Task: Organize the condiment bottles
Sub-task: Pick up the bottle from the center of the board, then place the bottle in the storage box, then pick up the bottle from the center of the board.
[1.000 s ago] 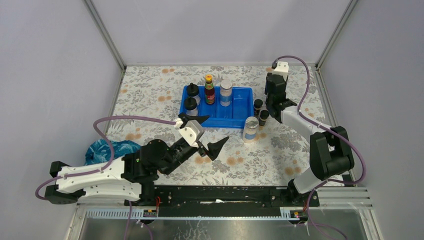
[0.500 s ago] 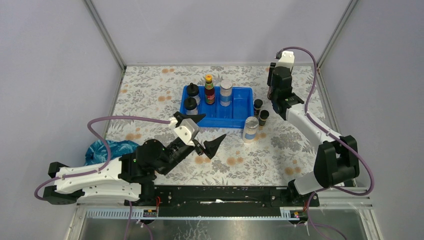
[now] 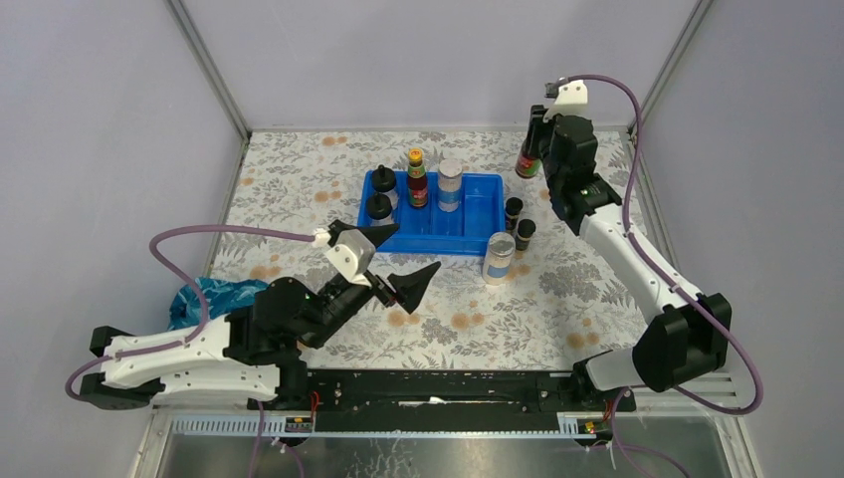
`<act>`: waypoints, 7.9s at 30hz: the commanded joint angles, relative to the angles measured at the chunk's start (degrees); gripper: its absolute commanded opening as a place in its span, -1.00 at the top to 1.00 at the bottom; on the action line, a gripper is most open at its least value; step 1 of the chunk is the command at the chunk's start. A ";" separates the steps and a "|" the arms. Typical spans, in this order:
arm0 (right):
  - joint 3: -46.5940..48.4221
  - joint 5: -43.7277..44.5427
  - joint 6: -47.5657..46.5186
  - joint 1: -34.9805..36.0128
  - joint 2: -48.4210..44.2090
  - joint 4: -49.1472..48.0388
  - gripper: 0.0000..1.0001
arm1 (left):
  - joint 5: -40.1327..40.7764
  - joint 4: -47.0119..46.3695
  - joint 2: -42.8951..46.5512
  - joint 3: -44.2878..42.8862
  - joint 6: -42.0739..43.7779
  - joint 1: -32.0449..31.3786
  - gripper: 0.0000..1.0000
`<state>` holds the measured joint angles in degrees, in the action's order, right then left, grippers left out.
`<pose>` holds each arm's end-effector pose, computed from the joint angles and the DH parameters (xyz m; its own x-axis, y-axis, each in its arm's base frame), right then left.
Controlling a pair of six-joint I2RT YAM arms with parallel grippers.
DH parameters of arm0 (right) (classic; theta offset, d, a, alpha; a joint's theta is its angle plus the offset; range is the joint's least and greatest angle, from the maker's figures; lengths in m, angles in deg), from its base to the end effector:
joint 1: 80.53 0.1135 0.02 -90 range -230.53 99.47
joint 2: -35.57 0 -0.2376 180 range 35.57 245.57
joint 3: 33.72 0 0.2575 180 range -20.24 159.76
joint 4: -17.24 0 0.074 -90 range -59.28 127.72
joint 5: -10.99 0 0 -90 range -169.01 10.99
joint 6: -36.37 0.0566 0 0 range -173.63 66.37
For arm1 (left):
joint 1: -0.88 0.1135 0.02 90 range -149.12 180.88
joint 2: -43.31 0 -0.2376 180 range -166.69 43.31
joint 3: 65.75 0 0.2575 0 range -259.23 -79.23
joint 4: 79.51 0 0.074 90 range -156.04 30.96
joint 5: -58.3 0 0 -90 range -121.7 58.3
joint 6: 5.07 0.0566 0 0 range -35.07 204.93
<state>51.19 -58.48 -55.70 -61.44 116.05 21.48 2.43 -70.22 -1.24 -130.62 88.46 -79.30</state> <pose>0.3509 0.1004 0.3681 0.0022 -0.0350 -0.9994 0.0252 0.9991 -0.0350 0.0672 -0.2023 0.3927 0.0770 -0.1461 -0.9863 0.7183 0.6941 -0.0467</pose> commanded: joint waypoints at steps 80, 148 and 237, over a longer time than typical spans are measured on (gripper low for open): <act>12.15 -33.33 -7.20 20.90 25.14 -14.32 1.00 | -13.30 11.66 7.28 -2.62 2.25 0.47 -0.97; -0.17 -31.81 -6.93 18.61 21.11 -20.03 0.73 | -13.91 10.95 6.10 -1.69 1.86 0.46 -0.98; -24.77 25.58 10.41 13.89 -26.79 -6.85 -0.99 | -16.41 -0.13 -34.69 -9.72 -13.60 18.11 -0.98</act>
<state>27.02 -36.23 -49.84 -46.46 90.39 15.93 -9.27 -64.41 -32.94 -141.00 77.47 -63.35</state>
